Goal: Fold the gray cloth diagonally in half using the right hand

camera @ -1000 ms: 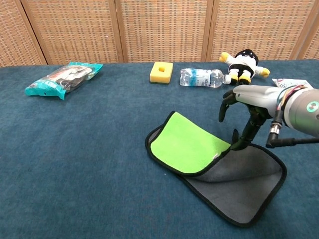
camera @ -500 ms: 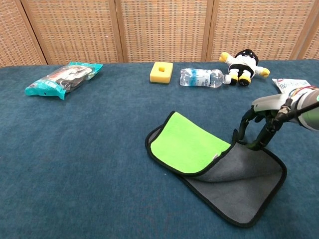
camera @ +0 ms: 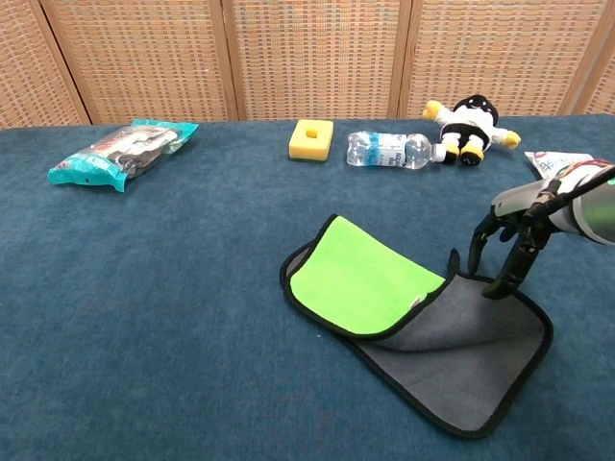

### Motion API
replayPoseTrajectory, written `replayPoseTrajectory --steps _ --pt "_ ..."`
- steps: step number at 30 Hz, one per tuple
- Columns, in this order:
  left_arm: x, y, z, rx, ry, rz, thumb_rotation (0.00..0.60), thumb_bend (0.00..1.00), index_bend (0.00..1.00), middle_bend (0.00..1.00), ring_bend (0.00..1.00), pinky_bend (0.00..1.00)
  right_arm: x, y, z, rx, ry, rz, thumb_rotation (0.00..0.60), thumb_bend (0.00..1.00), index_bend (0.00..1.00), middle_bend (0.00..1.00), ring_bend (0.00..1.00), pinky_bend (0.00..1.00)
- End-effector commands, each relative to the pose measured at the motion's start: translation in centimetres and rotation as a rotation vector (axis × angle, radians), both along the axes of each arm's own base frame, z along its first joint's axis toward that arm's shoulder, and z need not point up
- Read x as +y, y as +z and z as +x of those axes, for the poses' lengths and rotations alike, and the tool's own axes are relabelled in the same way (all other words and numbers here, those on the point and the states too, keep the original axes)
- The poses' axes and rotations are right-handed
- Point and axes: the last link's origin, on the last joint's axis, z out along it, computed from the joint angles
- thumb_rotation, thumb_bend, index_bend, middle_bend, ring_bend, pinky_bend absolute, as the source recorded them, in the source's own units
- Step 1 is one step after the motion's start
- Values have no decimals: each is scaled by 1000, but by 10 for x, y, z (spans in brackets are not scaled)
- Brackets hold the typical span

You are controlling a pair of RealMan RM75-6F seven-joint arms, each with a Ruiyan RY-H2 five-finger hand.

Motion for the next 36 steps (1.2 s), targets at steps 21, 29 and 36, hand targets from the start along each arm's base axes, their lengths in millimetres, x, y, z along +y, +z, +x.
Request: replayPoseTrajectory --steps 21,29,36 --pt "0 0 0 2 0 0 600 216 0 0 0 0 -5 -3 -3 -67 -64 41 600 404 549 0 0 0" --pt "0 -1 0 1 1 -2 600 216 0 0 0 0 0 -3 -6 -75 -18 47 600 446 611 0 0 0" --pt "0 0 0 -2 1 0 600 216 0 0 0 0 21 3 -9 -65 77 102 600 446 611 0 0 0"
